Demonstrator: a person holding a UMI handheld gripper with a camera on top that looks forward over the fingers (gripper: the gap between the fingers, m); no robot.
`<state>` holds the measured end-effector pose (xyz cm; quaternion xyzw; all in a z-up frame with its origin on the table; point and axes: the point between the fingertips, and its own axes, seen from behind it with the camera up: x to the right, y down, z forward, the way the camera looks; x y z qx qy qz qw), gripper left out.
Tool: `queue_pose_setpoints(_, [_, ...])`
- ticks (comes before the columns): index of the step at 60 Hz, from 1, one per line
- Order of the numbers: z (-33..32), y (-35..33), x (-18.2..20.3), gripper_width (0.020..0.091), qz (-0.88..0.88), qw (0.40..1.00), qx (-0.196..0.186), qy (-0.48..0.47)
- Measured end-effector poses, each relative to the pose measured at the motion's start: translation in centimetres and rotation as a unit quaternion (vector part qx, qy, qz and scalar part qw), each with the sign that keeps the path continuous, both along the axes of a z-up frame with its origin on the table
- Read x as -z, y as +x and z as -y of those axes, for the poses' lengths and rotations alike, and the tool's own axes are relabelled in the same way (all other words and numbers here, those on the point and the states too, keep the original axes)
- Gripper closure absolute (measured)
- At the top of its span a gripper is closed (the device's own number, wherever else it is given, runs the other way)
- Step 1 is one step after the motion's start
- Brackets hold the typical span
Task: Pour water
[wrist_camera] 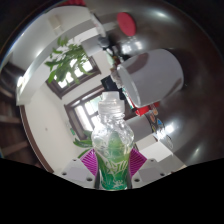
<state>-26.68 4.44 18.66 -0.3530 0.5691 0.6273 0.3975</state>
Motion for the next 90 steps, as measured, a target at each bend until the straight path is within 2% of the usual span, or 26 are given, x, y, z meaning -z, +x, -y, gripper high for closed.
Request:
queue_pose_setpoints(8, [0.0,0.2,1.4,0.0744,-0.073,0.997,0.008,-0.018])
queue_pose_setpoints(24, [-0.3,-0.3,0.6,0.0741,-0.035,0.999,-0.009,-0.012])
queue_pose_setpoints(30, [-0.3,-1.4,-0.7,0.0739,0.056,0.998,-0.034,-0.012])
queue_pose_setpoints(35, [-0.3,-1.5,-1.9,0.0739,0.201,0.978,-0.053,-0.019])
queue_pose_setpoints(39, [-0.5,-1.0,-3.4,0.0743,0.332,0.941,-0.060,-0.021])
queue_pose_setpoints(45, [-1.1,1.7,-7.2,0.0741,0.508,0.860,-0.046,-0.013])
queue_pose_setpoints(46, [-0.8,1.9,-6.6,0.0740,0.537,0.843,-0.033,-0.008])
queue_pose_setpoints(53, [-1.4,6.3,-9.3,0.0741,0.700,0.712,-0.013,-0.056])
queue_pose_setpoints(54, [-1.9,7.8,-8.4,0.0741,0.717,0.695,-0.003,-0.054])
queue_pose_setpoints(59, [-1.5,10.6,-10.1,0.0731,0.775,0.625,0.029,-0.091])
queue_pose_setpoints(70, [-1.4,21.5,-6.0,0.0732,0.836,0.508,0.062,-0.196])
queue_pose_setpoints(75, [-1.0,25.4,-1.9,0.0731,0.842,0.481,0.051,-0.237])
queue_pose_setpoints(90, [-1.5,29.3,7.4,0.0731,0.825,0.502,0.026,-0.259])
